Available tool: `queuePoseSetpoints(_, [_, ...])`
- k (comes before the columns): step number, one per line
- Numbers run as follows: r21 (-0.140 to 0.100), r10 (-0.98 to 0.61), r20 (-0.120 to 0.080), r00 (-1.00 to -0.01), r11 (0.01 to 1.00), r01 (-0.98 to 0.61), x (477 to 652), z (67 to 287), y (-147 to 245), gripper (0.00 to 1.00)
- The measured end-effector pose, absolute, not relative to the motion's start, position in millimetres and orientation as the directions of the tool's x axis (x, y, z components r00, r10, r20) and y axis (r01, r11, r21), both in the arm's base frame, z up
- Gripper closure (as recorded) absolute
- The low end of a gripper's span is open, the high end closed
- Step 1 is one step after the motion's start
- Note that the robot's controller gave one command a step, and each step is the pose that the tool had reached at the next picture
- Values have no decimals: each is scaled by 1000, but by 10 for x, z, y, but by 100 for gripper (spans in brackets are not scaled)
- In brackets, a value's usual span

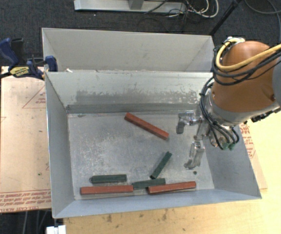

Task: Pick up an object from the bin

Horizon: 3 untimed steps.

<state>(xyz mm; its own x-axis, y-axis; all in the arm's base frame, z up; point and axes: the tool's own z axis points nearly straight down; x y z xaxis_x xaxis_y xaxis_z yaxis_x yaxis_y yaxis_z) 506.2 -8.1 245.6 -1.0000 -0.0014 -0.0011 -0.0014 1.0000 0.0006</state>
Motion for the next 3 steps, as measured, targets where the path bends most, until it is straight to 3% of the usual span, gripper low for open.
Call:
queuePoseSetpoints(1, [0,-1,-1,-1000,1000,-1,5062,2456,-81,0])
queuePoseSetpoints(2, [1,50,-9,-999,999,50,5214,1953,9,0])
queuePoseSetpoints(3, [2,59,-9,-998,998,59,5232,1800,29,0])
